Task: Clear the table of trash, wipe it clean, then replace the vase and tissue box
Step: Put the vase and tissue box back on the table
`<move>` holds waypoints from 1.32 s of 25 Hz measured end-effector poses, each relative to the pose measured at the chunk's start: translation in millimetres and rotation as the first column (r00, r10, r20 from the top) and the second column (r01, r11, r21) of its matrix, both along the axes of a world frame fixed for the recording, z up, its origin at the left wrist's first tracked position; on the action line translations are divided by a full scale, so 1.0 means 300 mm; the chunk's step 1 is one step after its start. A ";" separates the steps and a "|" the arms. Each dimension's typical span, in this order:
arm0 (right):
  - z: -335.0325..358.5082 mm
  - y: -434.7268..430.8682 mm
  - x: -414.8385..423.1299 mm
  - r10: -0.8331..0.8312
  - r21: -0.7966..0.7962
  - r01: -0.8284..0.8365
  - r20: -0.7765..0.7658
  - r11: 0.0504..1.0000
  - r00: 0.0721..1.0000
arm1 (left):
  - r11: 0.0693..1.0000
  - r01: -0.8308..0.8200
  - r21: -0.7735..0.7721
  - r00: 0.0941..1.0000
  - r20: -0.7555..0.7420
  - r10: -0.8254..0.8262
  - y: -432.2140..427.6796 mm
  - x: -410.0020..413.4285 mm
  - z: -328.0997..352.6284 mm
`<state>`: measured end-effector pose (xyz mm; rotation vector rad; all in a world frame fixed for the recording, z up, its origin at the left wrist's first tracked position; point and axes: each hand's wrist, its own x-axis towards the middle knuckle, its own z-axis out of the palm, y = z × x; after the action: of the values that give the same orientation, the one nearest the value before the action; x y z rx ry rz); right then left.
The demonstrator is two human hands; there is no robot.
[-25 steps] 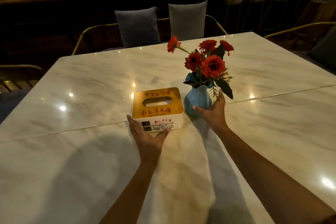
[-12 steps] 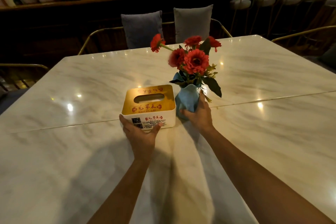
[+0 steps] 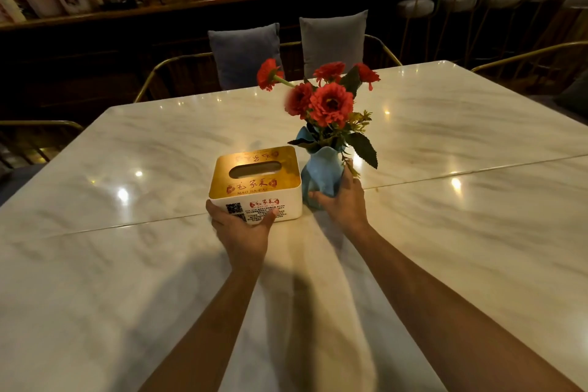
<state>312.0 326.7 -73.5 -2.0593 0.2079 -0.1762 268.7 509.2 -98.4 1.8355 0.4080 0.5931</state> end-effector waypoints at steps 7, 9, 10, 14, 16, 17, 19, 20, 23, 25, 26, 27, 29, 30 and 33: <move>0.007 0.007 0.010 0.005 -0.071 -0.006 -0.001 0.997 1.000 | 1.000 0.013 0.014 1.000 -0.025 -0.013 0.001 0.012 0.020; 0.013 0.005 0.007 0.010 -0.088 -0.009 0.005 0.996 1.000 | 1.000 0.013 0.016 0.999 -0.032 -0.013 -0.002 0.006 0.027; 0.014 0.002 0.005 0.017 -0.097 -0.015 0.014 0.995 1.000 | 1.000 0.014 0.013 0.999 -0.037 -0.014 -0.001 0.008 0.027; 0.020 -0.008 -0.015 0.014 -0.088 -0.015 -0.011 0.996 1.000 | 0.992 0.078 -0.098 0.997 0.012 -0.077 0.012 -0.012 0.045; 0.018 -0.010 -0.016 0.025 -0.076 -0.027 -0.027 0.997 0.999 | 0.951 0.096 -0.295 0.995 0.057 -0.083 0.029 -0.031 0.069; 0.016 -0.010 -0.013 0.034 -0.082 -0.036 -0.026 0.996 0.999 | 0.918 0.070 -0.389 0.997 0.041 -0.059 0.042 -0.031 0.087; 0.022 -0.010 -0.013 0.039 -0.103 -0.042 -0.027 0.994 0.999 | 0.858 0.036 -0.512 0.999 -0.016 -0.052 0.080 0.000 0.112; 0.022 -0.010 -0.012 0.042 -0.109 -0.045 -0.025 0.993 0.999 | 0.843 0.034 -0.537 0.996 -0.051 -0.072 0.096 0.020 0.122; 0.022 -0.013 -0.013 0.044 -0.090 -0.047 -0.028 0.995 0.999 | 0.877 0.037 -0.478 0.978 -0.162 -0.129 0.110 0.039 0.147; 0.020 -0.014 -0.013 0.045 -0.084 -0.047 -0.026 0.995 0.999 | 0.901 0.043 -0.432 0.973 -0.189 -0.137 0.109 0.030 0.145; 0.019 -0.014 -0.014 0.045 -0.091 -0.046 -0.017 0.995 0.999 | 0.903 0.054 -0.426 0.973 -0.179 -0.143 0.109 0.026 0.147; 0.017 -0.014 -0.014 0.044 -0.089 -0.044 -0.010 0.995 0.999 | 0.904 0.063 -0.423 0.974 -0.172 -0.148 0.111 0.025 0.146; 0.018 -0.012 -0.014 0.043 -0.076 -0.045 -0.020 0.996 0.999 | 0.908 0.079 -0.410 0.974 -0.161 -0.158 0.118 0.025 0.146; 0.020 -0.011 -0.016 0.043 -0.078 -0.045 -0.028 0.996 0.999 | 0.910 0.094 -0.404 0.972 -0.162 -0.172 0.124 0.026 0.142; 0.017 -0.013 -0.011 0.045 -0.087 -0.047 -0.029 0.995 0.999 | 0.911 0.120 -0.396 0.970 -0.148 -0.192 0.130 0.024 0.139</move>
<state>308.6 322.9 -68.6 -2.1527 0.1717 -0.1310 275.7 548.3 -56.7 1.5276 0.4590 0.2114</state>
